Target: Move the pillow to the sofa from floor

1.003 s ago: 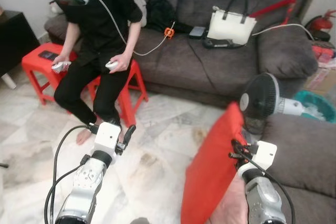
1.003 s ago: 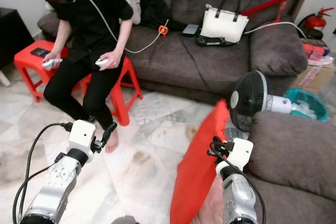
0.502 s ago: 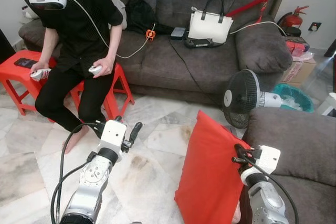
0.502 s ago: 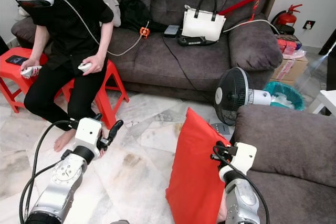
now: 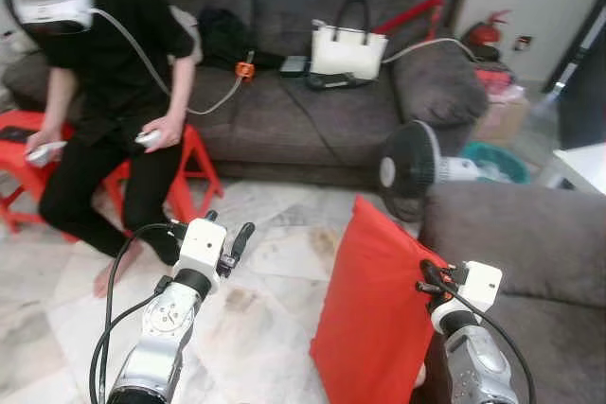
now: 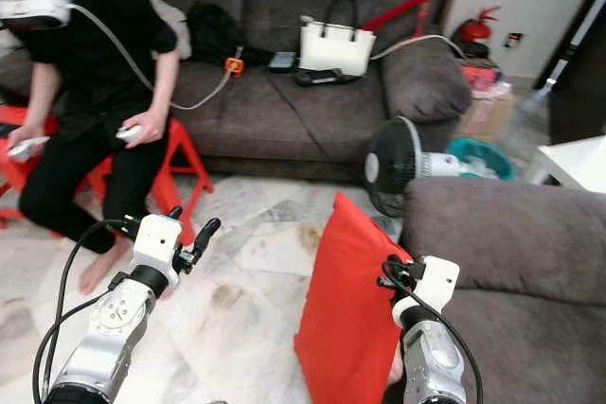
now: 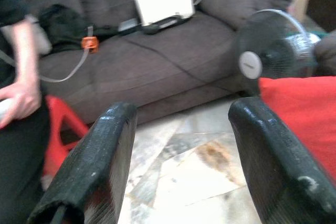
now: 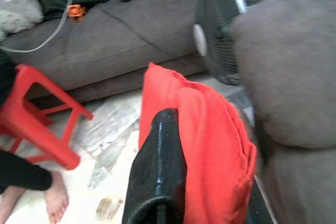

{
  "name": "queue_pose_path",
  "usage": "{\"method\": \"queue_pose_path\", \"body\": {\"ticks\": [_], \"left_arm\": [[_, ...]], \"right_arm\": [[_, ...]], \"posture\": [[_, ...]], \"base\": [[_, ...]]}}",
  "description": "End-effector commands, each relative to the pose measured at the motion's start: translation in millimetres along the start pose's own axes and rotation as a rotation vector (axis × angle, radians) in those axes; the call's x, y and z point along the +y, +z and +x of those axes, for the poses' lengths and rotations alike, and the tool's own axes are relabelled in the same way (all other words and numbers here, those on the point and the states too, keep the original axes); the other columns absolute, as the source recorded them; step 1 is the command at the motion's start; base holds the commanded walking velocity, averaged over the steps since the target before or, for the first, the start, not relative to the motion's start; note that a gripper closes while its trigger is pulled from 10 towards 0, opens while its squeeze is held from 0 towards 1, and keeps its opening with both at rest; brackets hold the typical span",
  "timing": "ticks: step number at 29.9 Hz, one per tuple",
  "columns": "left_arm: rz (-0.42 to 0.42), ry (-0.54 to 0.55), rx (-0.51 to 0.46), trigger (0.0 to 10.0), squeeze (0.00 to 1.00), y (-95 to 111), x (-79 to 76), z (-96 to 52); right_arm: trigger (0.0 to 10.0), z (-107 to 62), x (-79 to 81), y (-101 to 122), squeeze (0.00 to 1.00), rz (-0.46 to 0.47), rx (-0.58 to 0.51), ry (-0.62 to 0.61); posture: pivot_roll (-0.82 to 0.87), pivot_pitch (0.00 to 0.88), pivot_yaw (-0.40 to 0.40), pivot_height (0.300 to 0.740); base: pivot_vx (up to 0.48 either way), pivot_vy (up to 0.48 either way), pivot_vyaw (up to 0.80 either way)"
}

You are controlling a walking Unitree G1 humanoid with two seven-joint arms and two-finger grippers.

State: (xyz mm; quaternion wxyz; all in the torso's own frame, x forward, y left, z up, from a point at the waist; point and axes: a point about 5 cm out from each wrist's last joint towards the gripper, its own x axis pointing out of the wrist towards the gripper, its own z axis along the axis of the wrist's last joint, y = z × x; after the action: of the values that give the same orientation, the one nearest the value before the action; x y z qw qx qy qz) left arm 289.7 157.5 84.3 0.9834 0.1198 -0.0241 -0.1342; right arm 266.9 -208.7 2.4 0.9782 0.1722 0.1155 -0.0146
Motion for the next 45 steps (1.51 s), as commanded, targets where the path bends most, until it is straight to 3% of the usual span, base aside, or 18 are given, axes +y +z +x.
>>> {"method": "queue_pose_path", "body": {"ticks": [1, 17, 21, 32, 45], "left_arm": [[0.022, -0.002, 0.004, 10.0, 0.00, -0.4, 0.5, 0.7], [0.049, 0.007, 0.008, 10.0, 0.00, -3.6, 3.1, -2.7], [0.023, 0.010, 0.006, 10.0, 0.00, -4.1, 1.6, -2.0], [0.010, -0.013, -0.007, 10.0, 0.00, -2.5, -1.1, -1.0], [-0.020, -0.003, -0.005, 10.0, 0.00, -0.8, -1.6, 1.8]], "right_arm": [[10.0, 7.6, -0.3, 22.6, 0.00, -0.015, -0.099, 0.004], [10.0, 7.5, -5.0, 26.0, 0.00, -0.011, -0.113, -0.019], [10.0, 6.8, -5.1, 24.7, 0.00, -0.016, -0.108, -0.016], [10.0, 5.1, 0.0, 17.1, 0.00, -0.011, -0.096, -0.012], [10.0, 5.7, 1.2, 18.6, 0.00, -0.012, -0.112, -0.014]], "posture": [[0.11, 0.000, -0.040, 0.740], [0.10, 0.000, -0.029, 0.740], [0.10, 0.000, -0.030, 0.740], [0.10, 0.000, -0.020, 0.740], [0.11, 0.000, -0.024, 0.740]], "base": [[0.000, -0.356, -0.77], [0.000, -0.291, -0.78], [0.000, -0.375, -0.77], [0.000, 0.000, -0.77], [0.000, 0.061, -0.04]]}}
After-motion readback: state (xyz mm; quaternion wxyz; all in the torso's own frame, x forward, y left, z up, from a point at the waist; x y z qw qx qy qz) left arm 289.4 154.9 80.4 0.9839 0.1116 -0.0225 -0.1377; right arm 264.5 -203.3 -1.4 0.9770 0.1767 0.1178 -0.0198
